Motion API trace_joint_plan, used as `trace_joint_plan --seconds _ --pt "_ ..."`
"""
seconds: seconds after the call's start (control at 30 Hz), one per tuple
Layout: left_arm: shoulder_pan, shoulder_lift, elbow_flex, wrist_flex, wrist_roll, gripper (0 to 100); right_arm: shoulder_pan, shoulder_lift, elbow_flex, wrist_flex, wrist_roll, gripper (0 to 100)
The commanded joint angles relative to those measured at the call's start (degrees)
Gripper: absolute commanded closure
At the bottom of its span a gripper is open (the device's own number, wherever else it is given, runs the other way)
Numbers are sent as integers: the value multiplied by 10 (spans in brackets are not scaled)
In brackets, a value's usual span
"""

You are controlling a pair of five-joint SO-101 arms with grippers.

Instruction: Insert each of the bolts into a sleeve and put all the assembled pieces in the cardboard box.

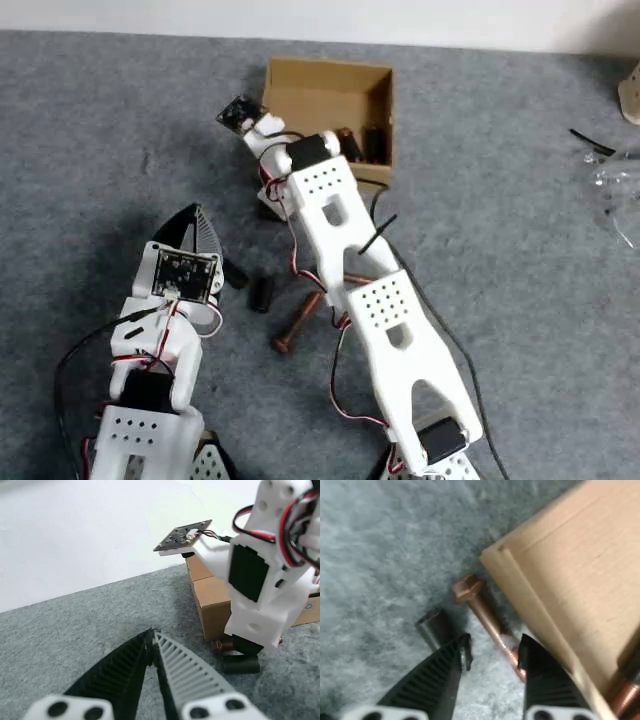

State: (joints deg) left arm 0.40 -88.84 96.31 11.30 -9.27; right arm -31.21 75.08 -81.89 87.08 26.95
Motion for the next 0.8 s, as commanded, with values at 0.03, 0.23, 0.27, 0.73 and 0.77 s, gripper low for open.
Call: trace_joint_plan --seconds 0.03,0.23,0.27,0.73,0.77 --pt "0 1 7 -12 6 990 4 45 -22 3 11 847" --pt "0 1 7 -12 6 990 -5 51 -74 91 26 847" --pt "0 1 7 -12 6 990 -8 51 -80 107 40 847" --pt "0 1 8 -12 6 990 -12 55 -86 131 55 993" --pt "0 1 8 -12 6 990 -11 51 -86 131 41 993"
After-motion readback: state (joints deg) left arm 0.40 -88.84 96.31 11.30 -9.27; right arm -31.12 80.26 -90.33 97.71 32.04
